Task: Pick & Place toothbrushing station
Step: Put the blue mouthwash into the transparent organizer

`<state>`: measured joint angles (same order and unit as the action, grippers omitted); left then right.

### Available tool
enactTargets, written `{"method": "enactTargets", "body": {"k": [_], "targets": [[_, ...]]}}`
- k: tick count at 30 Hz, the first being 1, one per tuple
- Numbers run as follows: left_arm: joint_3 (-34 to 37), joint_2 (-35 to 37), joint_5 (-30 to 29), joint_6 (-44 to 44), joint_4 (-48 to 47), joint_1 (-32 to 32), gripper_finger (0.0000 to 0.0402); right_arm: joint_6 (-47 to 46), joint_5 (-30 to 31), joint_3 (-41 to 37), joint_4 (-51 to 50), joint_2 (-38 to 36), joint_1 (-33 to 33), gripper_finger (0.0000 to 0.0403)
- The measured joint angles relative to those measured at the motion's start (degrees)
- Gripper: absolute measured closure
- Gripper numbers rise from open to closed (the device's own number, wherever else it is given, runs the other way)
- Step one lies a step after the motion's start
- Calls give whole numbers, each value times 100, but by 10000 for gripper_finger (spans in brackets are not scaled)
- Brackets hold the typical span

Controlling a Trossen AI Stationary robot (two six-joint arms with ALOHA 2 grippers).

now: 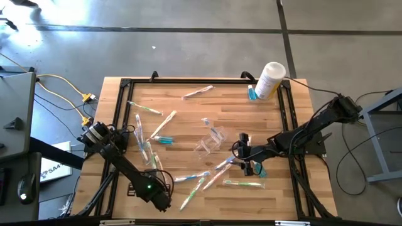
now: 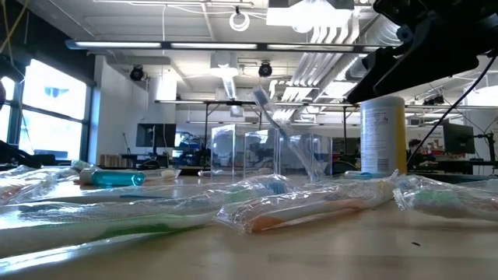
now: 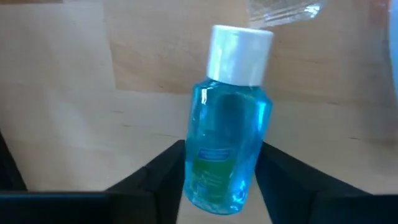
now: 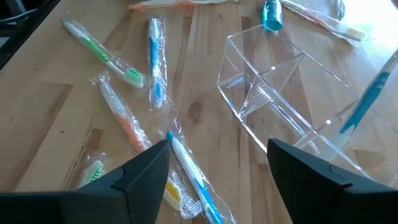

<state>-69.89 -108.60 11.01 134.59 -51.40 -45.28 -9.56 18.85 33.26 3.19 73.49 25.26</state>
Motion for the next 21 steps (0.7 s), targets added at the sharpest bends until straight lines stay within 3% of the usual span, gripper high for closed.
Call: {"method": "enactTargets", "body": {"k": [7, 12, 18, 21], "targets": [[-85, -13, -143, -236, -3, -11, 354, -379, -129, 0, -250, 0, 0, 141], [-349, -54, -332, -571, -357, -12, 353, -566, -118, 0, -446, 0, 0, 141], [-1213, 110, -1194, -1154, -1679, -13, 353, -737, -104, -219, -349, 0, 0, 141], [-1831, 222, -1975, -1525, -2338, -15, 353, -1020, -114, -394, -181, 0, 0, 141]]}}
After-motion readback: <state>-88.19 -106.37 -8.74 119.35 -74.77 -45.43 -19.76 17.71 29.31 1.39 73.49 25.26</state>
